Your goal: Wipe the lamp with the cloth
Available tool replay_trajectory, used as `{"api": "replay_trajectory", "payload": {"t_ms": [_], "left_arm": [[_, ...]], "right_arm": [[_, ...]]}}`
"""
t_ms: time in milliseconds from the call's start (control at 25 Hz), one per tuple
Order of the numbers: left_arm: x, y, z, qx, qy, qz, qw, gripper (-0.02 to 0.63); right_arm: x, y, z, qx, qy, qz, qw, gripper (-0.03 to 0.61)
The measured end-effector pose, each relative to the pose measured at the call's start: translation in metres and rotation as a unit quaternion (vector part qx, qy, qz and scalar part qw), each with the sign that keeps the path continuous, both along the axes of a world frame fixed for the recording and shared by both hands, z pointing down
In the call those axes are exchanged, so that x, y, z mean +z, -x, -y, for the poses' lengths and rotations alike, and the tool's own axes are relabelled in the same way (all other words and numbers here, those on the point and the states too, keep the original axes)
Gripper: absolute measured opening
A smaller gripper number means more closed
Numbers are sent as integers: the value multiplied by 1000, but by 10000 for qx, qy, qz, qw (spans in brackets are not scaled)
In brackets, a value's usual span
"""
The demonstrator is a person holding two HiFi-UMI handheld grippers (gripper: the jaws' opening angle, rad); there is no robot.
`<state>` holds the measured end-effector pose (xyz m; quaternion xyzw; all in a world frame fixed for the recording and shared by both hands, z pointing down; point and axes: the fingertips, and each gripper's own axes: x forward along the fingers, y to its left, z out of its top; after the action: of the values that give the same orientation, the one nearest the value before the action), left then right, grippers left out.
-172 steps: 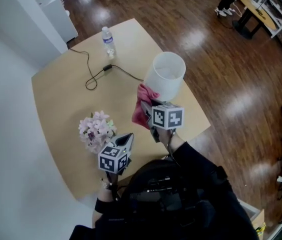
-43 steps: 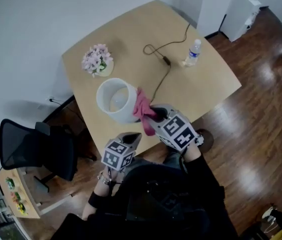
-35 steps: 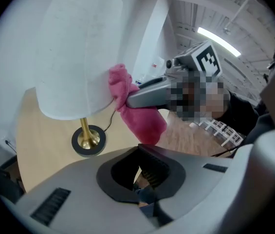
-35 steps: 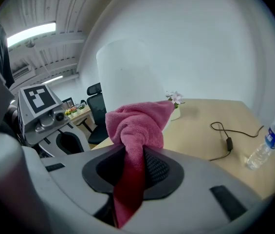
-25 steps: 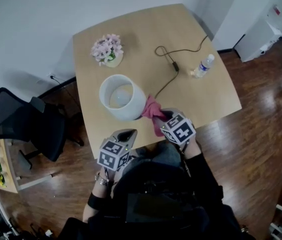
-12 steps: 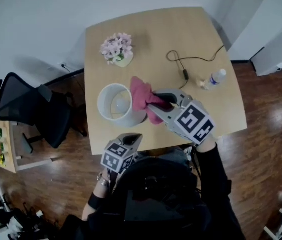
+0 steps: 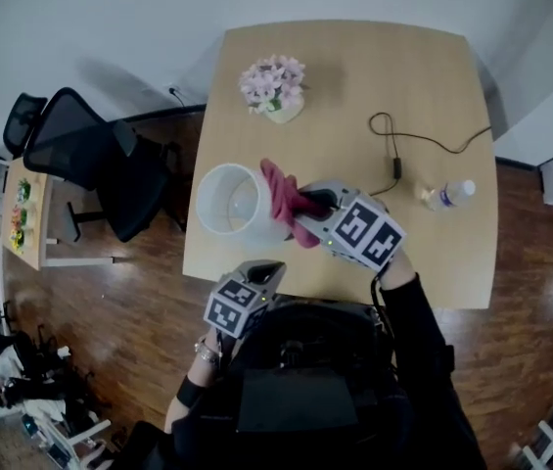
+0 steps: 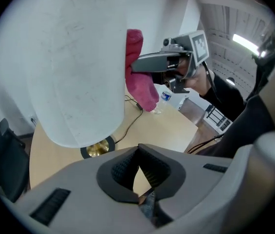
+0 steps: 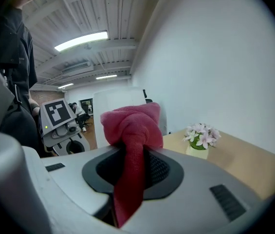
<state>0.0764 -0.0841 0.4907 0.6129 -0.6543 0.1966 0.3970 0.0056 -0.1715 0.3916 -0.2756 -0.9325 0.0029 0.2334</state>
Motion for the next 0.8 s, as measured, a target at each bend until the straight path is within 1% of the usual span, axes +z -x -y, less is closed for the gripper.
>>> {"api": "replay_trajectory", "payload": {"t_ms": [160,320,520,640,720,800], "left_arm": [[1,0,2,-295,90,90,9995,-8],[0,0,4,-435,209,118,9988,-8],[6,-3,11,-453,332,125,9983,-8],[9,-7,14,-455,404,118,9981,-8],[10,-9,15,-473,452,110,9978,-8],[11,-11,14,-485,509,111,9975,-8]], "right_arm": [[28,2,5,-188,217,-183,9994,98],[59,2,11,-226,133,-488,9985,97],[87,-2,15,-246,101,-796,9965,97],[102,-6,21,-257,-95,-954,9951,97],[103,-8,31,-251,-157,-967,9949,97],[88,-6,43,-265,-115,-817,9962,97]]}}
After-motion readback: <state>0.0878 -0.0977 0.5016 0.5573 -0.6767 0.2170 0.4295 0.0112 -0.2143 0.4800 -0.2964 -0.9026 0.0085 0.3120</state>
